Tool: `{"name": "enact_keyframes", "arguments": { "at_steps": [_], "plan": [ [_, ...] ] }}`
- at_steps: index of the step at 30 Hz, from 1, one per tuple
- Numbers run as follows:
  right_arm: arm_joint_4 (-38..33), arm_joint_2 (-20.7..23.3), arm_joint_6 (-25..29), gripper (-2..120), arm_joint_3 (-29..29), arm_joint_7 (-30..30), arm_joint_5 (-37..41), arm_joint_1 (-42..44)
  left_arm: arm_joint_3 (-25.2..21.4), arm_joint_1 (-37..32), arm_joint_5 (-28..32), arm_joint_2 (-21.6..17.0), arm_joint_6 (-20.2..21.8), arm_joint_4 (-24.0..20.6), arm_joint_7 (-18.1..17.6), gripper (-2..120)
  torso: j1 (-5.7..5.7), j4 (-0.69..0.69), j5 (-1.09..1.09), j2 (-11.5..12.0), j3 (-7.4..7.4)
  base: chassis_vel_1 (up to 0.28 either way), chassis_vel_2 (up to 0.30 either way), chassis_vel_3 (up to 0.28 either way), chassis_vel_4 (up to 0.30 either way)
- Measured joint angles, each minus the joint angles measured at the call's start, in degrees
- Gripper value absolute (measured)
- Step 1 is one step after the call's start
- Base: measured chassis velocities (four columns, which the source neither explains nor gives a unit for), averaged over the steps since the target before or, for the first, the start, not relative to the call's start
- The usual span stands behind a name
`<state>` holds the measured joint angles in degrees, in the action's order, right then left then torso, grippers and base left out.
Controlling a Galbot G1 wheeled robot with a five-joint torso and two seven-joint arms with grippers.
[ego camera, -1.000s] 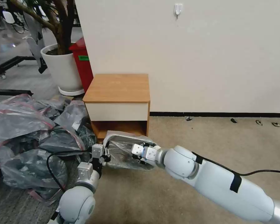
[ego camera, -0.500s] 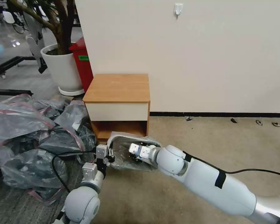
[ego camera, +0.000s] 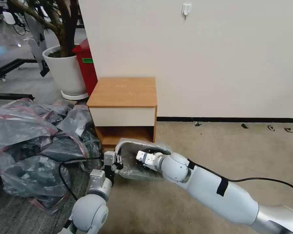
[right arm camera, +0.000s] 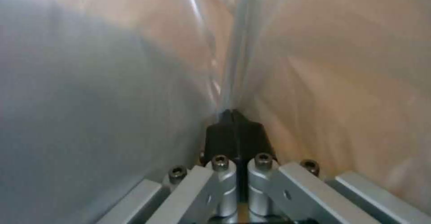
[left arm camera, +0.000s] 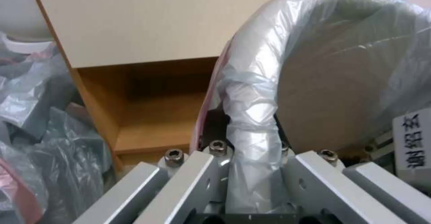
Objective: Pick up the garbage bag from the table and place it over the trash can.
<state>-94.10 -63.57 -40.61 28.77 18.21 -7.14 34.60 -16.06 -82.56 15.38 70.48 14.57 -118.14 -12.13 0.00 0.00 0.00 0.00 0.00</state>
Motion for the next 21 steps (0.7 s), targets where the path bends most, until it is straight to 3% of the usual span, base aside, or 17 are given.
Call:
{"name": "enact_keyframes", "arguments": {
  "at_steps": [21],
  "plan": [
    [1.7,-0.3,0.1,0,-0.8,-0.7,-0.6,0.9,-0.1,-0.7,0.3,0.1,0.1,-0.3,0.0,2,0.00,0.00,0.00,0.0,0.00,0.000,0.000,0.000,0.000]
  ]
}}
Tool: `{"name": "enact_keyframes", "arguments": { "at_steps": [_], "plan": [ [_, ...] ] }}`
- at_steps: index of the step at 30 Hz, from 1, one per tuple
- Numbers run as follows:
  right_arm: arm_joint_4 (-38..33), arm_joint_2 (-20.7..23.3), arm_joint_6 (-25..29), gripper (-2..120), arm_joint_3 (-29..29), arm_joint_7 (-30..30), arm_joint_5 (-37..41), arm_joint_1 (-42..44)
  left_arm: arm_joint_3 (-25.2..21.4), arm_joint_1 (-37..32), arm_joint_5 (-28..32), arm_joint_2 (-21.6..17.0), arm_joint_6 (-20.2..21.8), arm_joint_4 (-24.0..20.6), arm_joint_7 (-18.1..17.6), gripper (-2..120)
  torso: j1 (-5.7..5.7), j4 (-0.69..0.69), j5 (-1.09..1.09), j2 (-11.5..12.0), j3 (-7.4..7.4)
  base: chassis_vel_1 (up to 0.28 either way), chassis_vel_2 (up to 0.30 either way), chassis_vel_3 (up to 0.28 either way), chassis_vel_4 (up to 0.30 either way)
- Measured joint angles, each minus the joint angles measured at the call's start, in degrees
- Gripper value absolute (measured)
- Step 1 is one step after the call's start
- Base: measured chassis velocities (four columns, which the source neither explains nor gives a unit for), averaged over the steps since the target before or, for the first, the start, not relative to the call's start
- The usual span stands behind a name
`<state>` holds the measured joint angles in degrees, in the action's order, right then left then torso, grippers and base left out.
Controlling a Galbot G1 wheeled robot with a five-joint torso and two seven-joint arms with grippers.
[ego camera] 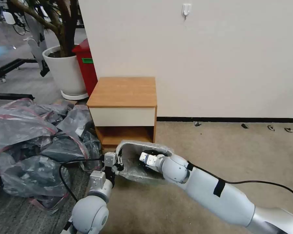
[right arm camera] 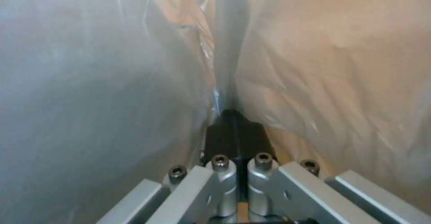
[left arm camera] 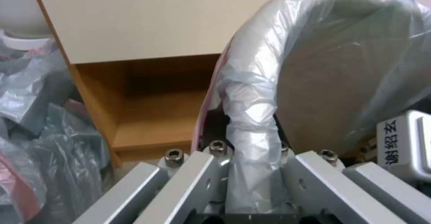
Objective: Pick up the garbage bag from the table and place it over the trash can.
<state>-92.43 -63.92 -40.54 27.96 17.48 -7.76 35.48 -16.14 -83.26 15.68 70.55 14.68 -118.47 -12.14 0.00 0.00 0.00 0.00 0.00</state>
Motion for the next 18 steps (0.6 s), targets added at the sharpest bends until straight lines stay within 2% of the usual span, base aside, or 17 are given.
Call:
{"name": "enact_keyframes", "arguments": {
  "at_steps": [15,18],
  "plan": [
    [-4.4,1.6,0.0,0,0.1,-0.9,1.0,0.3,0.0,2.1,0.1,0.0,0.0,2.3,-0.1,2,0.00,0.00,0.00,0.0,0.00,0.000,0.000,0.000,0.000],
    [-7.4,2.7,0.0,0,0.0,-1.0,2.0,0.8,-0.3,3.0,1.3,0.0,0.0,3.4,-1.1,2,0.00,0.01,0.00,0.0,0.00,0.000,0.000,0.000,0.000]
  ]
}}
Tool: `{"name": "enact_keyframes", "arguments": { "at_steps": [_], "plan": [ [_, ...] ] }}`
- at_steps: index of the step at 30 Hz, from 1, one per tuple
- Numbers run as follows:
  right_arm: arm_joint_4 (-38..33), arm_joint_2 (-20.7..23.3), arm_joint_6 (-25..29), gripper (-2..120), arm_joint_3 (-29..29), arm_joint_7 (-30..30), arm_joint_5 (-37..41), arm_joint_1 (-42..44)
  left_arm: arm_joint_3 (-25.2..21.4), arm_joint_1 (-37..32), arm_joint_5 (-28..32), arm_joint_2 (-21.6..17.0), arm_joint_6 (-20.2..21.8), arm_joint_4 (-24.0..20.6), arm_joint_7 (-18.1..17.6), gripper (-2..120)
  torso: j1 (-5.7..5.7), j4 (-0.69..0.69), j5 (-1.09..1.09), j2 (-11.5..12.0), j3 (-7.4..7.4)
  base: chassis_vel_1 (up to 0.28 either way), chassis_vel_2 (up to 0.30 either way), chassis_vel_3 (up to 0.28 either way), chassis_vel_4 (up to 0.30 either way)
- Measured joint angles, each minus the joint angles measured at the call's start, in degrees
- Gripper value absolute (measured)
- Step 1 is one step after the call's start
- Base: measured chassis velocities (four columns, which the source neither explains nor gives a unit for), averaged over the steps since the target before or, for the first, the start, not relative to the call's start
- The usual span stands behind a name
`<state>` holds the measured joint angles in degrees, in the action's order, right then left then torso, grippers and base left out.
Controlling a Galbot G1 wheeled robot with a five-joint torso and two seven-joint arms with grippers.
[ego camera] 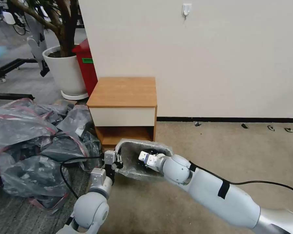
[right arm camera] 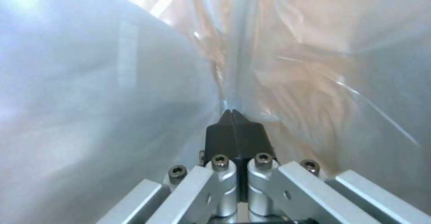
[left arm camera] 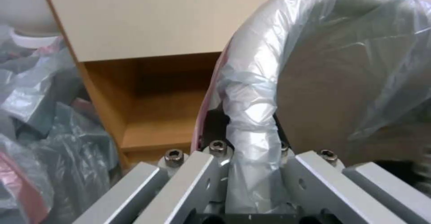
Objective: Pick up the garbage bag from the table and place it over the trash can.
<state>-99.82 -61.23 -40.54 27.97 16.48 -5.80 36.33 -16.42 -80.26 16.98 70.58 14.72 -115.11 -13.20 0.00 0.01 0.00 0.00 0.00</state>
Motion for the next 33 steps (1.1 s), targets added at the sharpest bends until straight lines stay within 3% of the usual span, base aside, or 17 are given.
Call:
{"name": "enact_keyframes", "arguments": {
  "at_steps": [9,12,13,15,16,18,21,22,24,26,33],
  "plan": [
    [-11.6,8.9,0.1,0,-4.0,-0.2,5.8,2.4,-0.3,0.8,7.9,-0.5,1.6,0.4,-3.9,2,0.00,0.00,0.01,0.0,0.00,0.000,0.000,0.000,0.000],
    [-19.1,14.3,0.6,0,-11.0,-2.9,10.3,6.6,-0.3,1.5,14.9,-1.0,3.6,0.2,-6.8,2,0.00,0.00,0.01,0.0,-0.01,0.000,0.000,0.000,0.000],
    [-19.1,14.3,0.6,0,-11.0,-2.9,10.3,6.6,-0.3,1.5,14.9,-1.0,3.6,0.2,-6.8,2,0.00,0.00,0.01,0.0,-0.01,0.000,0.000,0.000,0.000],
    [-22.9,17.1,2.6,0,-16.8,-5.5,12.9,10.6,-0.3,1.8,19.0,-1.2,4.9,-0.2,-8.7,2,0.00,-0.02,0.00,0.0,-0.01,0.000,0.000,0.000,0.000],
    [-25.0,18.7,5.4,0,-22.8,-8.1,14.5,14.5,-0.3,1.8,22.5,-1.4,6.2,-0.7,-10.2,2,0.00,-0.02,0.00,0.0,-0.01,0.000,0.000,0.000,0.000],
    [-25.8,19.4,7.8,0,-25.9,-11.2,15.7,17.4,-0.3,1.8,24.9,-1.4,7.3,-1.2,-11.3,2,0.00,-0.02,-0.02,0.0,-0.01,0.000,0.000,0.000,0.000],
    [-26.0,18.7,19.8,2,-32.1,-21.7,20.8,24.5,-0.2,1.9,32.7,-1.9,11.1,-2.9,-15.7,2,0.01,-0.01,0.00,0.0,-0.01,0.000,0.000,0.000,0.000],
    [-26.0,18.7,19.8,2,-32.1,-21.7,20.8,24.5,-0.2,1.9,32.7,-1.9,11.1,-2.9,-15.7,2,0.01,-0.01,0.00,0.0,-0.01,0.000,0.000,0.000,0.000],
    [-25.7,16.1,28.3,10,-36.1,-24.4,21.8,29.4,0.0,2.0,37.1,-2.3,13.3,-3.7,-18.6,2,0.00,0.00,0.03,0.0,-0.01,0.000,0.000,0.000,0.000],
    [-25.8,13.6,32.6,18,-39.0,-25.7,21.3,33.0,0.1,2.4,40.4,-2.5,15.4,-4.2,-21.1,2,0.00,-0.01,0.00,0.0,-0.01,0.000,0.000,0.000,0.000],
    [-26.4,8.4,36.4,40,-42.9,-27.5,17.1,37.9,1.2,3.8,45.9,-2.9,19.0,-3.7,-25.8,2,0.00,-0.01,0.00,0.0,-0.01,0.000,0.000,0.000,0.000]
  ]
}}
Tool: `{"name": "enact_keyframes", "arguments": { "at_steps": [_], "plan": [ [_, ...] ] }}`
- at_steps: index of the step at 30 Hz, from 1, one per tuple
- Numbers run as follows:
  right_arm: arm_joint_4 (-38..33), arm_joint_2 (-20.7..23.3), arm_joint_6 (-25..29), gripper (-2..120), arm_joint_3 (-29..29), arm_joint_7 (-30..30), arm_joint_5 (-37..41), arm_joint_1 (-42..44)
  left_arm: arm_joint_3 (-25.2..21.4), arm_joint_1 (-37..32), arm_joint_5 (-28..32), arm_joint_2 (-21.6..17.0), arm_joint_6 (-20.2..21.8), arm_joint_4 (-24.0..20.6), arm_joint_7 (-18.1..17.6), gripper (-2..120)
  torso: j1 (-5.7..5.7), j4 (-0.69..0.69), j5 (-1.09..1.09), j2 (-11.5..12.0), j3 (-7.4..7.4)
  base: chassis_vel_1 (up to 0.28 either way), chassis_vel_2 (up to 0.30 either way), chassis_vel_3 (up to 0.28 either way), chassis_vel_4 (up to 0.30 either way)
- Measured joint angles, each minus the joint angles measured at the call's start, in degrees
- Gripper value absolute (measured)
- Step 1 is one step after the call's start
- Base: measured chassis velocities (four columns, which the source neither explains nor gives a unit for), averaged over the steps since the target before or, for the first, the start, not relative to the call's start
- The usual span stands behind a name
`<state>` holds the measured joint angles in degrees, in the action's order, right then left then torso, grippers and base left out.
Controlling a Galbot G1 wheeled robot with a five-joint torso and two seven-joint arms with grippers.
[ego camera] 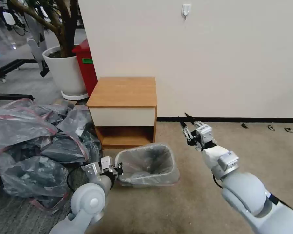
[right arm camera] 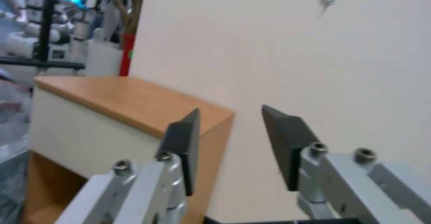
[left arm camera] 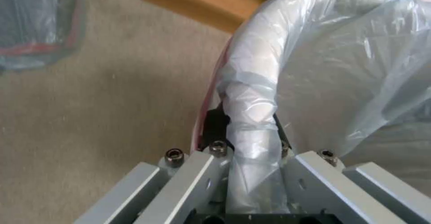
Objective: Pick up the garbage bag from the table and place it over the trash can.
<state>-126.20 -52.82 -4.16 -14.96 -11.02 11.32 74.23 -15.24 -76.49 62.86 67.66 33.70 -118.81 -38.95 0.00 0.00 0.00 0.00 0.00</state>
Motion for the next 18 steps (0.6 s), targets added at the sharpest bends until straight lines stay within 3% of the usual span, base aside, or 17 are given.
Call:
{"name": "enact_keyframes", "arguments": {
  "at_steps": [6,13,18],
  "plan": [
    [-0.1,-2.6,0.2,68,-1.2,-1.0,-1.2,2.2,2.0,1.9,1.4,-0.3,1.2,2.5,-2.0,2,0.00,0.00,-0.01,0.0,0.00,0.000,0.000,0.000,0.000],
    [0.4,-3.0,0.2,91,-1.3,-1.1,-1.3,2.0,3.3,2.9,2.9,-0.4,2.2,3.8,-4.4,2,0.00,0.00,-0.01,0.0,0.00,0.000,0.000,0.000,0.000],
    [0.7,-3.1,0.1,100,-1.1,-1.2,-1.3,1.8,3.7,3.3,3.5,-0.8,2.7,4.2,-5.2,2,0.00,0.00,0.00,0.0,0.00,0.000,0.000,0.000,0.000]
  ]
}}
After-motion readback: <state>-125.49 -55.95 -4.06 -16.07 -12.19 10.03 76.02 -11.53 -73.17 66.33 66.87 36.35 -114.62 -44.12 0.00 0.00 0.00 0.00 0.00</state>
